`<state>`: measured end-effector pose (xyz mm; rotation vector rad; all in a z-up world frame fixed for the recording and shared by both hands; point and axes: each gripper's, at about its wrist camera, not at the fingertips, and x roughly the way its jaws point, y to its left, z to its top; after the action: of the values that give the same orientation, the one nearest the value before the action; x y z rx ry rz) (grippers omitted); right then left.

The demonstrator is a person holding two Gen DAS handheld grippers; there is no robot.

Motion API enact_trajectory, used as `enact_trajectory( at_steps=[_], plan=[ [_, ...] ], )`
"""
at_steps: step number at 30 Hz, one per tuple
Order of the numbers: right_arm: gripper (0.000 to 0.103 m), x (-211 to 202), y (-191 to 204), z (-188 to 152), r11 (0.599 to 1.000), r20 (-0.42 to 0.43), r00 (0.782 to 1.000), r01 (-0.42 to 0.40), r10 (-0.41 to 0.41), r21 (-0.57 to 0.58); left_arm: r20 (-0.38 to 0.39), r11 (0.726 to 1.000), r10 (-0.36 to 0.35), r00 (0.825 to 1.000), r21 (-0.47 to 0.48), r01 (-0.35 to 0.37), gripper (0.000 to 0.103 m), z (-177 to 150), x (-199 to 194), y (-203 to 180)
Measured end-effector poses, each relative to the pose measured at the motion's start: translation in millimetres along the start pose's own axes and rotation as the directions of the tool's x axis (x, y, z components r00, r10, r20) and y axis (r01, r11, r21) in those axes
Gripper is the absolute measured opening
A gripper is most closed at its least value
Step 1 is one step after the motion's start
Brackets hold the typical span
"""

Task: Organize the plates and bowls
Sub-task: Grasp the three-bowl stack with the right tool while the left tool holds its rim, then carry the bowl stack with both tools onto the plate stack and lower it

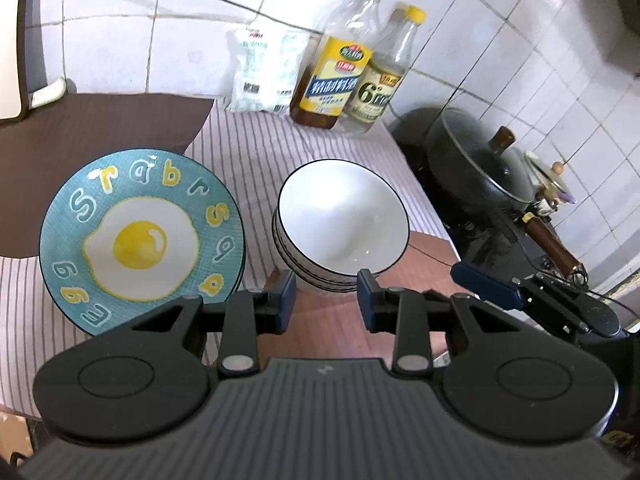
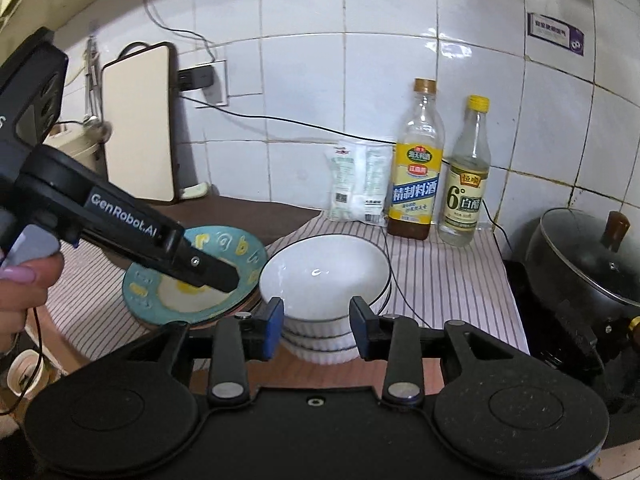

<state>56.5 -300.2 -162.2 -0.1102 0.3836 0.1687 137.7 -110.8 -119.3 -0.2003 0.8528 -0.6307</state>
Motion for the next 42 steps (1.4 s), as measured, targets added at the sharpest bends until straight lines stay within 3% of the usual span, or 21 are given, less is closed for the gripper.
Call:
enact_trajectory(
  at_steps=[8, 19, 25, 32, 38, 42],
  plan=[
    [0.056, 5.6, -3.6, -25.0, 1.000, 0.031, 0.999, 0.008, -0.008, 0.010, 0.081, 0.999, -0.051, 0.995, -0.012, 0.052, 0.038, -23.7, 7.4, 6.5],
    [0.074, 54.1, -27.0, -57.7, 0.998, 0.028, 1.000, 0.004, -0.006, 0.065, 0.078, 0.978, -0.105, 0.991, -0.172, 0.118, 0.057, -25.1, 40.6, 29.9],
    [0.088, 80.9, -33.1, -62.8, 0.999, 0.008, 1.000, -0.009, 0.008, 0.038, 0.062, 0.958, -0.140, 0.988, -0.245, 0.151, 0.058, -14.4, 58.5, 39.7],
    [0.095, 99.3, -31.2, -59.9, 0.999, 0.029, 0.999, -0.036, 0.037, -0.025, -0.039, 0.943, -0.125, 0.991, -0.316, 0.106, 0.059, 3.3, 89.9, 39.4],
    [0.098, 113.5, -26.6, -59.8, 0.997, 0.045, 0.997, -0.065, 0.067, -0.048, -0.094, 0.949, -0.057, 0.994, -0.315, 0.025, 0.062, 13.0, 107.0, 33.9],
    [0.100, 120.9, -25.3, -57.9, 0.996, 0.043, 0.996, -0.073, 0.076, -0.055, -0.137, 0.933, -0.047, 0.989, -0.359, -0.006, 0.056, 15.3, 115.2, 39.0]
  ],
)
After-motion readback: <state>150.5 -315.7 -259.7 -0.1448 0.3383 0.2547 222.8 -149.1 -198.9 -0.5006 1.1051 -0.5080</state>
